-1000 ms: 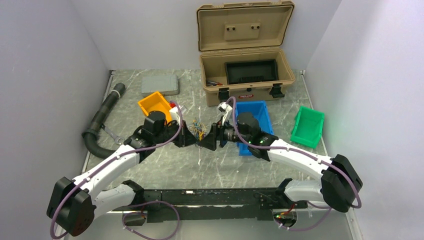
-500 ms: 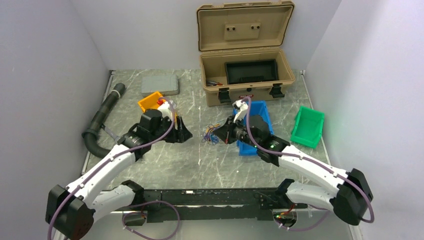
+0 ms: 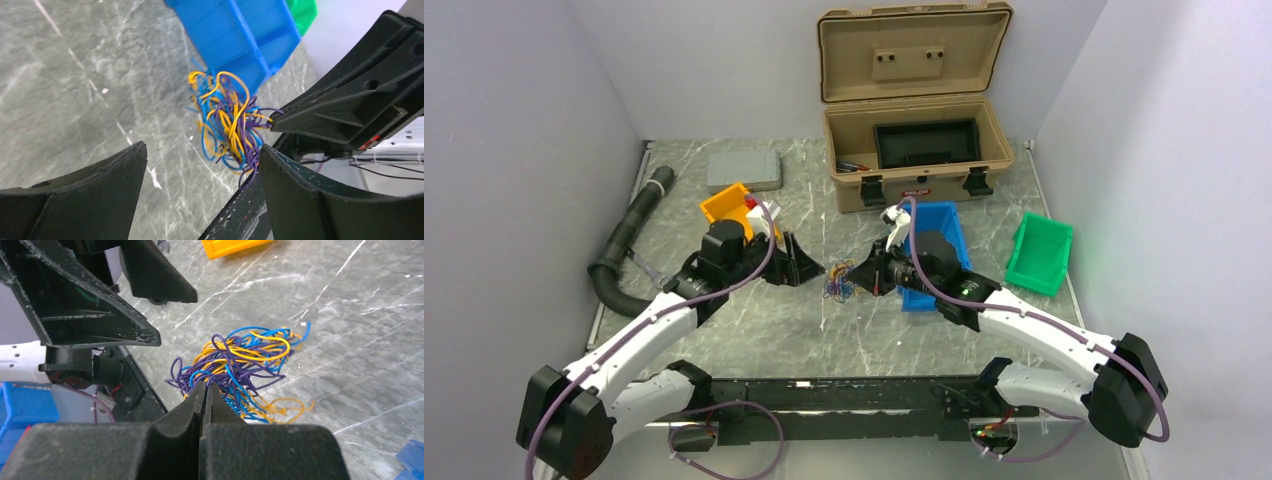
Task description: Untangle the cables
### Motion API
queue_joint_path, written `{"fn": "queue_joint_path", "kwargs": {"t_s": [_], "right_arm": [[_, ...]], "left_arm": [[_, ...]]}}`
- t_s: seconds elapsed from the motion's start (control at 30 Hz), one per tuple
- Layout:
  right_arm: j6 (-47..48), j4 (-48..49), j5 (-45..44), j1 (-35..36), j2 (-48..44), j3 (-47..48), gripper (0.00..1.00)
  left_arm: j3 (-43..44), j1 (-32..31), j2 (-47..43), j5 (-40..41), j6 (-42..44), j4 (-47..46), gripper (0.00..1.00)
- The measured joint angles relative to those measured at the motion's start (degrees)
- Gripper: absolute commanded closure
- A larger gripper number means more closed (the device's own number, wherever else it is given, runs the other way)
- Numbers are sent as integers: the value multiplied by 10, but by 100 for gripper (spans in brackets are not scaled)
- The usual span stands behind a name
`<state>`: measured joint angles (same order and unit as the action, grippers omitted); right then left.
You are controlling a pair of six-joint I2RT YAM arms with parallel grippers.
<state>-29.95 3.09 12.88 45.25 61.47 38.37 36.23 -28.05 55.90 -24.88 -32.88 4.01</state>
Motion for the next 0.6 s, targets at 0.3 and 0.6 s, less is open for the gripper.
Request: {"fn": "queue_joint_path", "kwargs": {"t_s": [0.3,0.6], "right_arm": [[0,4,27,0,7,6,100],[-3,-5,6,0,6,9,100]], "left_arm": [[15,-35,96,-53,-43,-73,28],[2,-31,160,-85,-87,-143,100]]}}
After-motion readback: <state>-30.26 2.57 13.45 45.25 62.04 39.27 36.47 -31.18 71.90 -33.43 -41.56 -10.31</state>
